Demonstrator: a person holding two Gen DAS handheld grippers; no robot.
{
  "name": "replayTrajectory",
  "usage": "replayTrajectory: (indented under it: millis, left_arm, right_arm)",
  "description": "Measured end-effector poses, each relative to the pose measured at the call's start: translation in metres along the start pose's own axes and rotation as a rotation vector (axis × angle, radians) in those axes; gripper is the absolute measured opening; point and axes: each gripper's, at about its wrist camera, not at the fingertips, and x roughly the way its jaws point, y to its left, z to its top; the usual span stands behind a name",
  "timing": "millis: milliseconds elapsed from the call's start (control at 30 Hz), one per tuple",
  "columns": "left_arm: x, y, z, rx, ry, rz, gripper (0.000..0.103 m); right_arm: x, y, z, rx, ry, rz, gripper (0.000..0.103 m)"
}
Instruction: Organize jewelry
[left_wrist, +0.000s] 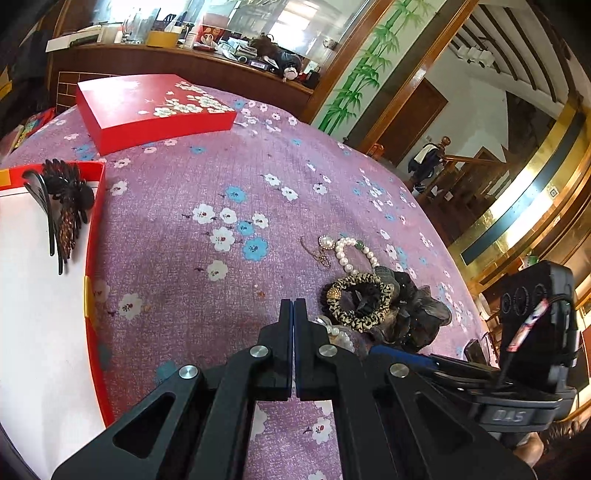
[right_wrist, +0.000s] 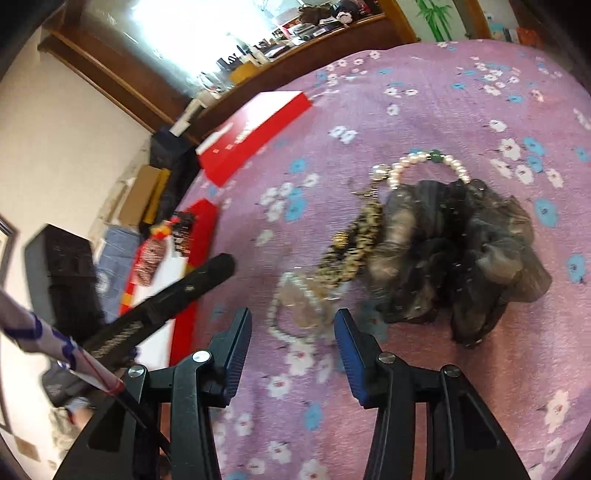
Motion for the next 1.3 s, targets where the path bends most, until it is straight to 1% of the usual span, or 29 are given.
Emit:
replayTrajectory:
  millis: [67, 133, 167, 200, 267, 300, 367, 467, 567, 633, 667, 700, 767, 800, 833, 900, 933, 1000, 1067, 1200, 1267, 1300]
  left_arm:
    - [-0.001, -0.001, -0.002, 0.002, 0.003, -0.002, 0.0]
    - [0.001, -0.001, -0.003, 0.0, 0.008, -0.006, 0.0]
    - [0.0, -0.002, -0.004, 0.002, 0.011, -0.007, 0.0]
    - [0.001, -0.002, -0.004, 0.002, 0.012, -0.007, 0.0]
    - [0.0, -0.002, -0.005, 0.002, 0.012, -0.007, 0.0]
    - [0.0, -0.002, -0.005, 0.002, 0.011, -0.007, 0.0]
    - [-0.001, -0.001, -0.005, -0.002, 0.008, -0.006, 0.0]
    - [-0.002, 0.001, -0.005, -0.008, 0.005, -0.008, 0.0]
    - [0.0, -0.001, -0.005, -0.004, 0.019, -0.027, 0.0]
    - [0.003, -0.003, -0.007, 0.008, 0.039, -0.048, 0.0]
    - [0.004, -0.005, -0.008, 0.015, 0.048, -0.051, 0.0]
    - [0.008, -0.009, -0.01, 0.032, 0.07, -0.054, 0.005]
    - [0.017, -0.015, -0.015, 0.051, 0.112, -0.05, 0.031]
    - [0.021, -0.02, -0.018, 0.063, 0.122, -0.051, 0.052]
    - [0.022, -0.027, -0.022, 0.093, 0.115, -0.055, 0.061]
    - [0.023, -0.042, -0.028, 0.169, 0.096, -0.031, 0.061]
    - [0.023, -0.046, -0.03, 0.19, 0.091, -0.015, 0.062]
    - [0.033, -0.053, -0.036, 0.232, 0.092, 0.045, 0.062]
    - [0.039, -0.054, -0.041, 0.239, 0.107, 0.07, 0.062]
    - [0.043, -0.056, -0.042, 0.257, 0.077, 0.113, 0.062]
    - [0.044, -0.057, -0.041, 0.259, 0.077, 0.115, 0.061]
    - [0.043, -0.057, -0.041, 0.26, 0.075, 0.105, 0.044]
  right_arm:
    - [0.005, -0.002, -0.001, -0.014, 0.006, -0.029, 0.049]
    - [0.011, -0.003, -0.001, -0.028, 0.01, -0.041, 0.043]
    - [0.014, -0.003, -0.001, -0.039, 0.012, -0.04, 0.036]
    - [0.017, -0.002, -0.002, -0.051, 0.017, -0.039, 0.02]
    - [0.018, 0.001, -0.004, -0.06, 0.011, -0.035, 0.009]
    - [0.014, 0.004, -0.005, -0.068, 0.003, -0.027, 0.007]
    - [0.004, 0.01, -0.004, -0.077, -0.035, -0.003, 0.007]
    - [-0.017, 0.011, -0.001, -0.052, -0.107, 0.094, 0.007]
    - [-0.04, 0.009, 0.002, -0.038, -0.197, 0.149, 0.007]
    - [-0.055, 0.008, 0.003, -0.026, -0.264, 0.158, 0.007]
    - [-0.063, 0.007, 0.004, -0.023, -0.299, 0.144, 0.007]
    - [-0.07, 0.006, 0.004, -0.02, -0.33, 0.128, 0.007]
    - [-0.078, 0.006, 0.005, -0.009, -0.374, 0.097, 0.007]
    - [-0.08, 0.005, 0.005, -0.005, -0.383, 0.092, 0.007]
    - [-0.081, 0.005, 0.005, -0.001, -0.386, 0.093, 0.007]
    - [-0.082, 0.003, 0.004, 0.013, -0.391, 0.091, 0.007]
    - [-0.082, 0.003, 0.004, 0.014, -0.39, 0.092, 0.007]
    - [-0.083, 0.003, 0.003, 0.016, -0.395, 0.084, 0.007]
    - [-0.081, 0.003, 0.006, 0.017, -0.394, 0.09, 0.007]
    - [-0.083, 0.003, 0.004, 0.012, -0.394, 0.1, 0.007]
    - [-0.082, 0.004, 0.003, 0.009, -0.39, 0.1, 0.007]
    - [-0.081, 0.005, 0.003, 0.007, -0.385, 0.102, 0.007]
